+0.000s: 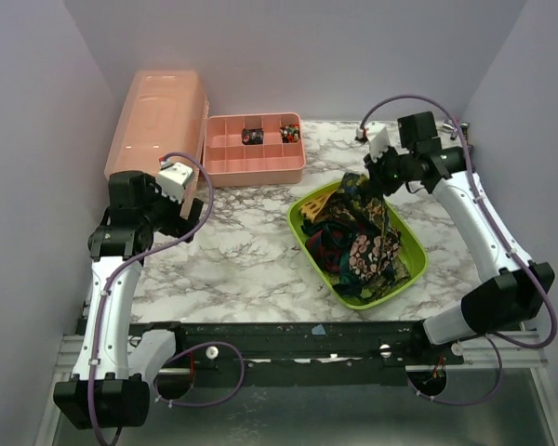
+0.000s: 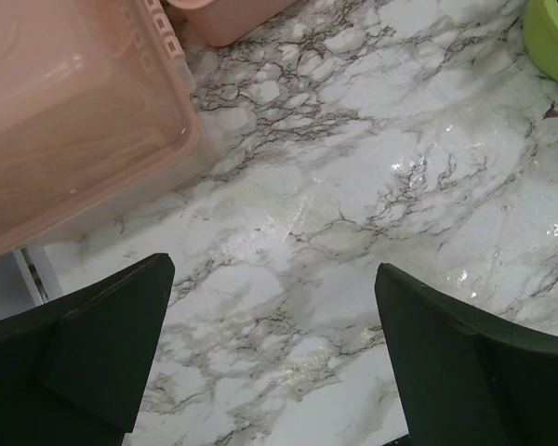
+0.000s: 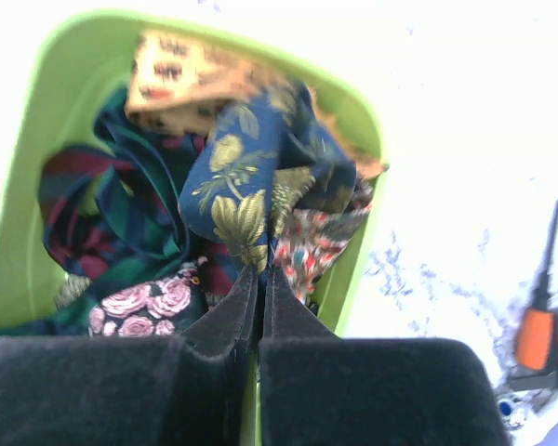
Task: Roll the ties
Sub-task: Pick up the tie from the bin.
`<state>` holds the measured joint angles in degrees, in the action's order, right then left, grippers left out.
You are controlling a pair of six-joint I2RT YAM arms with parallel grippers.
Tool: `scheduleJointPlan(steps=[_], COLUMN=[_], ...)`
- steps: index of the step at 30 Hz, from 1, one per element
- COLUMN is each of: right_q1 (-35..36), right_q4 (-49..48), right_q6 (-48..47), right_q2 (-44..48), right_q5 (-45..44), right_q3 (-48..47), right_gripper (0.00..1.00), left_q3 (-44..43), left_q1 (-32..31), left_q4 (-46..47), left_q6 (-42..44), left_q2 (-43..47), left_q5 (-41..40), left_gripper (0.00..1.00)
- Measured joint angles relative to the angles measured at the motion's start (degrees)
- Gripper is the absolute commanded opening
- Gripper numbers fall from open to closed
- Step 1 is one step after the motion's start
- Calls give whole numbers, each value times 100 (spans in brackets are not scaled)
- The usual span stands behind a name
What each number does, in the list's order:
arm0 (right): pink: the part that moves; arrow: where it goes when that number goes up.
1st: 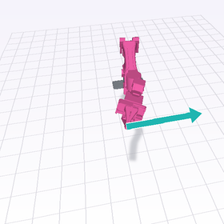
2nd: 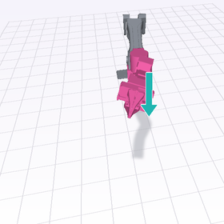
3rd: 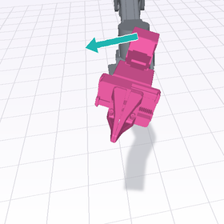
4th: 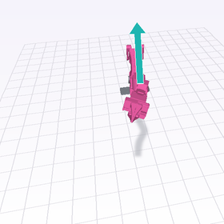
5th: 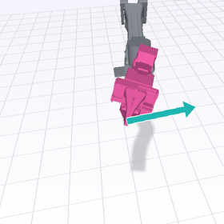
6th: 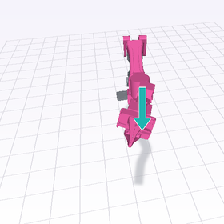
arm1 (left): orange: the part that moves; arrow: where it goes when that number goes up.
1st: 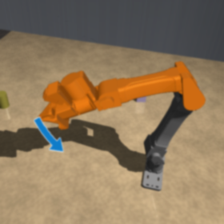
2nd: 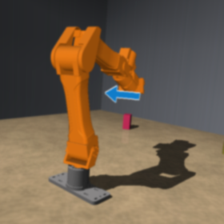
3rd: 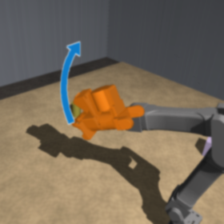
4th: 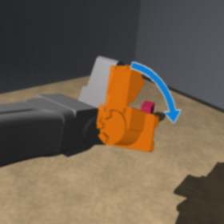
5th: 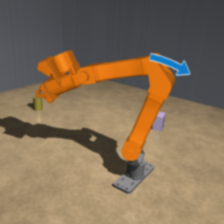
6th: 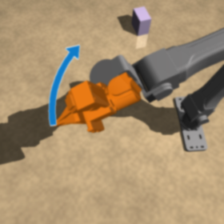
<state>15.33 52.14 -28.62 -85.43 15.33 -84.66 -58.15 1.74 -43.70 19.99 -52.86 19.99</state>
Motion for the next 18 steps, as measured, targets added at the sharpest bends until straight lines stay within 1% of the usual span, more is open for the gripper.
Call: scheduleJointPlan(steps=[3,7,12,15,18], right_q1=[0,0,7,44,275], right_q4=[28,48,83,-35,-181], right_q6=[149,391,798,1082,1397], right_q2=[166,164,-4,-76,-195], right_q5=[223,647,1257,1561,1808], right_q3=[-619,-1530,-2693,-3171,-3646], right_gripper=[1,1,1,1,1], left_q3=[-293,-599,-715,-715,-754], left_q1=[0,0,0,0,0], left_q4=[15,37,66,72,72], left_q6=[-90,-232,-361,-450,-586], left_q2=[-214,-439,-516,-522,-560], left_q5=[0,0,-7,-81,-240], left_gripper=[98,98,99,98,98])
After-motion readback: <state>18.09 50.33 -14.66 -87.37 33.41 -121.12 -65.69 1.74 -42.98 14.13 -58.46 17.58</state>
